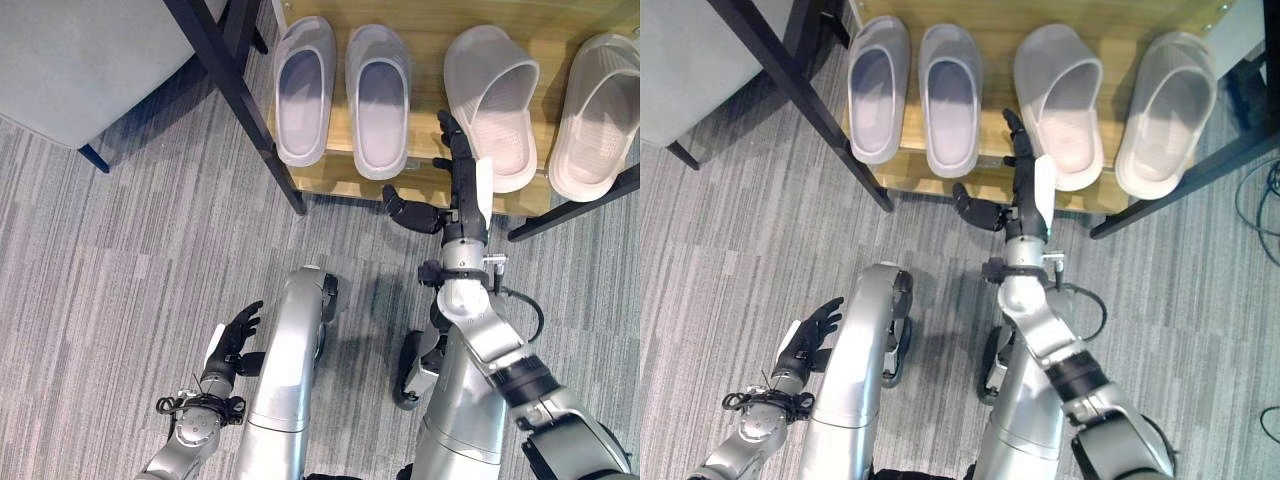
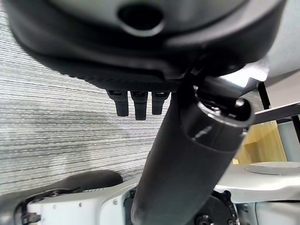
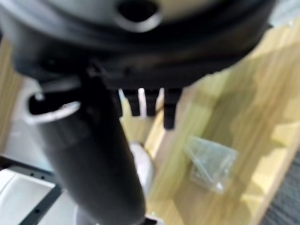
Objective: Arrange the slippers neatly on the shoe rack.
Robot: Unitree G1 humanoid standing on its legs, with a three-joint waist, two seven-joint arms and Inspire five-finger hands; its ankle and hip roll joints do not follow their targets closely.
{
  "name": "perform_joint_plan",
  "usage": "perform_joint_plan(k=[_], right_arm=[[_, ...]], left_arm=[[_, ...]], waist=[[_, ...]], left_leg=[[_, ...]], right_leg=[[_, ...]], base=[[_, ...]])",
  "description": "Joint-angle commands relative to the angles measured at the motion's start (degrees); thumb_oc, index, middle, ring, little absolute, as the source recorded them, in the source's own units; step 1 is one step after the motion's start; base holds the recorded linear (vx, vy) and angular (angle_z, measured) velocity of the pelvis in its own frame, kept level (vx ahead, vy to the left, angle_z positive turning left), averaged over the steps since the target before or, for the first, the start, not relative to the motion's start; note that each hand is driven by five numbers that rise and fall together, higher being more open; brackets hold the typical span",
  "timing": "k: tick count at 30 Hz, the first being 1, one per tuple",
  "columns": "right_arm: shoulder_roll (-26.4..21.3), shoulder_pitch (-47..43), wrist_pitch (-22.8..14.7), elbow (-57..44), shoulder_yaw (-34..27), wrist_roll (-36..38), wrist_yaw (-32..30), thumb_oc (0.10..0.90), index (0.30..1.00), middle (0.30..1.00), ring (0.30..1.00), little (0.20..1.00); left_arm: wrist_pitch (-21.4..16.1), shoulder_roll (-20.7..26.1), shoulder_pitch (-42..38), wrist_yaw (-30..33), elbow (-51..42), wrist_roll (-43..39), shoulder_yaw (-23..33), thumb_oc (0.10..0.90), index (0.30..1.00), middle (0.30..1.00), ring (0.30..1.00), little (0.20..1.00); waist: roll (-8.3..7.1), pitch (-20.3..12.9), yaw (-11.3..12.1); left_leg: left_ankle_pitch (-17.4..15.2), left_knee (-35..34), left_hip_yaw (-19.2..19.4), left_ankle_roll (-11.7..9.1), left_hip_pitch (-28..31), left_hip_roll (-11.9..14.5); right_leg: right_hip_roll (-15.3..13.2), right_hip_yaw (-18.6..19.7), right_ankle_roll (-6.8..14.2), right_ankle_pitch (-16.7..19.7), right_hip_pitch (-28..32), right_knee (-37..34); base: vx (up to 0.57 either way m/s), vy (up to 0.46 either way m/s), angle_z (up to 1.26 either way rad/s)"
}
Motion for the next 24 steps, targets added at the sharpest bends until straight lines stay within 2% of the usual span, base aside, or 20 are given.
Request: perform_joint_plan(k=[1,19,24], right_arm=[[1.05,-10.93,-4.41,-4.71,3.26,-1.36,0.31,0.8,0.9,0.9,0.9,0.9],[1.54,-23.04,-4.62,7.58,7.65,4.81,1.25,0.8,0.9,0.9,0.9,0.9],[1.26,-22.61,-5.54,6.8,6.57,6.32,0.94,0.8,0.9,0.9,0.9,0.9]], left_arm=[[-4.39,1.38,-0.51,1.54,-4.31,1.25,-2.79,0.8,0.9,0.9,0.9,0.9],[-5.24,2.83,-2.0,0.87,-3.62,0.27,-4.82,0.8,0.9,0.9,0.9,0.9],[-5.28,2.89,-1.73,0.62,-3.72,-0.05,-4.79,0.8,0.9,0.9,0.9,0.9]], waist=[[0.39,-1.89,4.39],[0.72,-1.89,6.41],[0.74,-1.89,6.33]], left_leg=[[2.46,-7.05,0.11,-2.41,-1.93,-0.84],[2.44,-7.26,-0.34,-2.79,-1.93,-0.78],[2.49,-7.36,-0.15,-2.8,-1.93,-0.74]], right_leg=[[-0.49,0.5,-4.26,6.89,-0.59,1.25],[-1.01,0.66,-4.2,7.15,-0.51,1.29],[-1.25,0.67,-4.28,7.08,-0.31,1.27]], base=[[0.0,0.0,0.0],[0.0,0.001,0.01],[0.0,0.0,0.0]])
